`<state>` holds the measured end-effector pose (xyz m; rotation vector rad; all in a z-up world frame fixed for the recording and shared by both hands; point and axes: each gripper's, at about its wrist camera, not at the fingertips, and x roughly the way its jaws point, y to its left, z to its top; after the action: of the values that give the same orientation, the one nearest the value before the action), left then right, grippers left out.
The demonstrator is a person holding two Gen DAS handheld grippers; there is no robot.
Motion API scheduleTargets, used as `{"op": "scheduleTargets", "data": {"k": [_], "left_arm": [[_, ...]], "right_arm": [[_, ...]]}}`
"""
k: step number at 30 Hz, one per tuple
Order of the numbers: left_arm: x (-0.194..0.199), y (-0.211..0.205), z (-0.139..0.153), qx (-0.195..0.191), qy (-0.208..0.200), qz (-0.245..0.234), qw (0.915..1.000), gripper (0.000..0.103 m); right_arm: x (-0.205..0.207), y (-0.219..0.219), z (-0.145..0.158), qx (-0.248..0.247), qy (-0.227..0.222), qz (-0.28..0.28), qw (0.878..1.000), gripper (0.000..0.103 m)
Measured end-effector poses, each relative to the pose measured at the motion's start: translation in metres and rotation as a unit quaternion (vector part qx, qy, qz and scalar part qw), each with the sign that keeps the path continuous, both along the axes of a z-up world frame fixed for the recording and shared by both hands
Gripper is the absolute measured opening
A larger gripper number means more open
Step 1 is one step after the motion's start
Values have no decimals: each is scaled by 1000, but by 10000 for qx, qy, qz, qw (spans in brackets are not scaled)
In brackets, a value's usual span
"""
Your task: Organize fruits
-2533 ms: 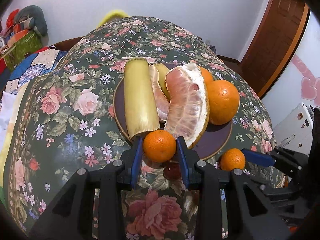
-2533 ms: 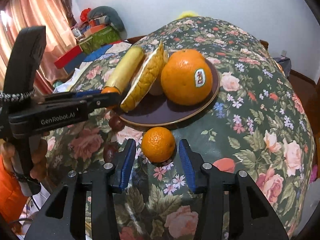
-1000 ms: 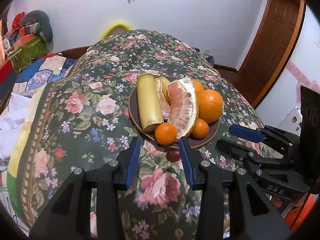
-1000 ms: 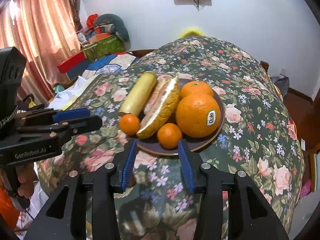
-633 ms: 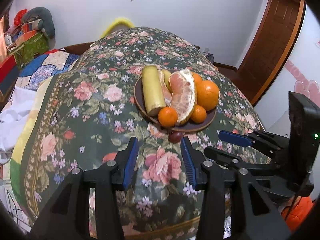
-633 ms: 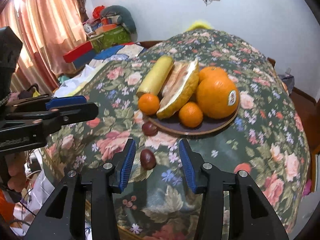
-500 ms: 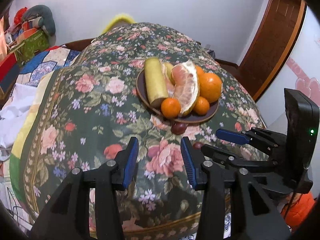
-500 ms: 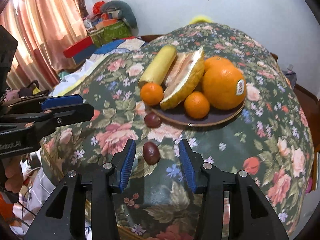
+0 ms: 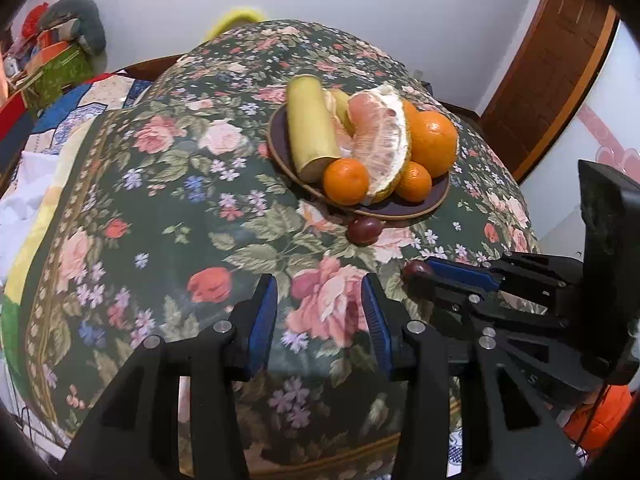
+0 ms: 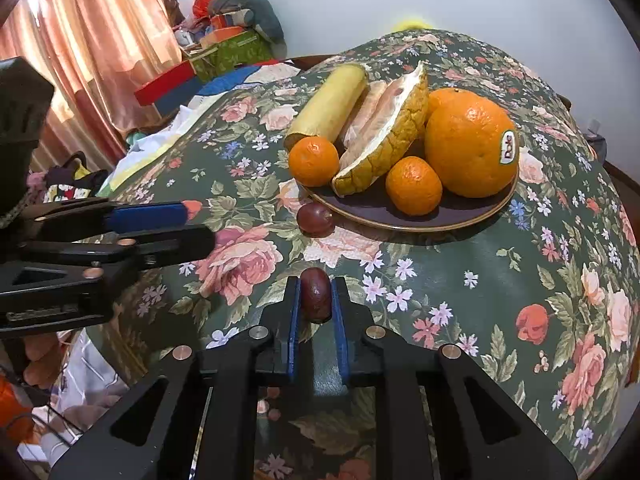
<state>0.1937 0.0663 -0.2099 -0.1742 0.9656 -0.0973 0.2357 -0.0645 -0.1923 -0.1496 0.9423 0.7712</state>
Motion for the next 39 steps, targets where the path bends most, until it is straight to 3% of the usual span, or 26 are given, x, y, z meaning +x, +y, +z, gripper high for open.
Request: {"op": "scheduleTargets", "data": {"k": [15,20,24,29,39], "left_arm": [[52,-36,-23,102,110,-344,9993,43],[58,-37,-27,132,89,-328,9993,28],[58,-37,-27,143,71,-376,9992,26],[51,-32,-20,33,13,-345,9994,25],[50,-21,18,-21,-485,-233,9985,25]], "right_arm": [[27,-63,21,230,-233,-773,9965,14],[34,-70,21,288,-228,-887,9954,14],[38,-71,20,317,-213,-899,9952,14],[41,-67,21,342,-228,-843,9956,14],[53,-53,20,339,-242,-753,9963,14]]}}
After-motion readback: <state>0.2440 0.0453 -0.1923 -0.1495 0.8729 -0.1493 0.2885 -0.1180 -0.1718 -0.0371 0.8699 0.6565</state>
